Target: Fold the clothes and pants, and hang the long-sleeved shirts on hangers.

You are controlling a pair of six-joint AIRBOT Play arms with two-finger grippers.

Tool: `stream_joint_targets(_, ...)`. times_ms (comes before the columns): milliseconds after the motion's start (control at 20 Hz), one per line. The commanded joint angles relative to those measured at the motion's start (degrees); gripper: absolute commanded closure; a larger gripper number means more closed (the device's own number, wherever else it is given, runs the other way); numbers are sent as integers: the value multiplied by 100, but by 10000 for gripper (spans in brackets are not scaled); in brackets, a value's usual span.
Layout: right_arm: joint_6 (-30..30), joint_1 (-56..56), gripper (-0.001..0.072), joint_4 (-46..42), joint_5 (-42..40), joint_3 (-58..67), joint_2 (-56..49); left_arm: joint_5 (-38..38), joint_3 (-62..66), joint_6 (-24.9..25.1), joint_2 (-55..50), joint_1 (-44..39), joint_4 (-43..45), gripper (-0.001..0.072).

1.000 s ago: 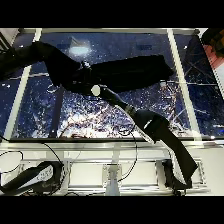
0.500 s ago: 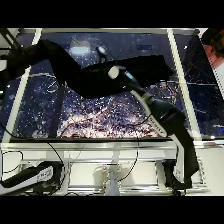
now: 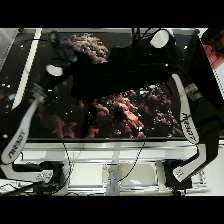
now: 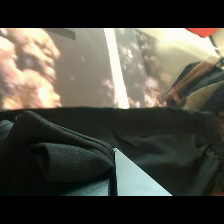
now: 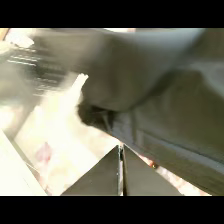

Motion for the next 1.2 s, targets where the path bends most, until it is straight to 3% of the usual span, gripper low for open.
stream_joint_targets(0,-195,-94,694,-55,247,-7,354,1438,2,-4,-560,-791,-22,696)
stream_joint_targets(100,-197,-96,694,-59,372,-7,389,2006,2,-44,-804,-1088,-22,695)
stream_joint_targets(250,-199,-96,694,-105,555,-7,389,2138,2,-44,-1058,-1298,-20,693)
stream_joint_targets(300,-201,-96,694,-122,597,-7,389,2135,2,-44,-1117,-1329,-20,641)
stream_joint_targets(350,-201,-96,694,-149,640,-7,389,2135,2,-44,-1158,-1331,-20,406)
stream_joint_targets(400,-201,-96,694,-186,656,-13,389,2133,2,-44,-1169,-1331,-20,64)
stream_joint_targets(450,-201,-96,694,-229,656,-17,389,2138,4,-44,-1165,-1331,-11,2)
stream_joint_targets(700,-201,-101,694,-424,682,-17,389,2044,2,-37,-739,-1062,2,-2)
stream_joint_targets(800,-201,-101,694,-621,800,-17,389,1526,2,4,-372,-706,4,2)
stream_joint_targets(900,-201,-101,694,-872,909,-17,389,269,2,0,-13,-136,22,32)
stream_joint_targets(1000,-201,-101,694,-1113,966,-17,389,-1274,2,-9,188,595,116,179)
stream_joint_targets(1150,-201,-101,694,-1296,957,-17,389,-3021,-55,-710,208,1722,741,180)
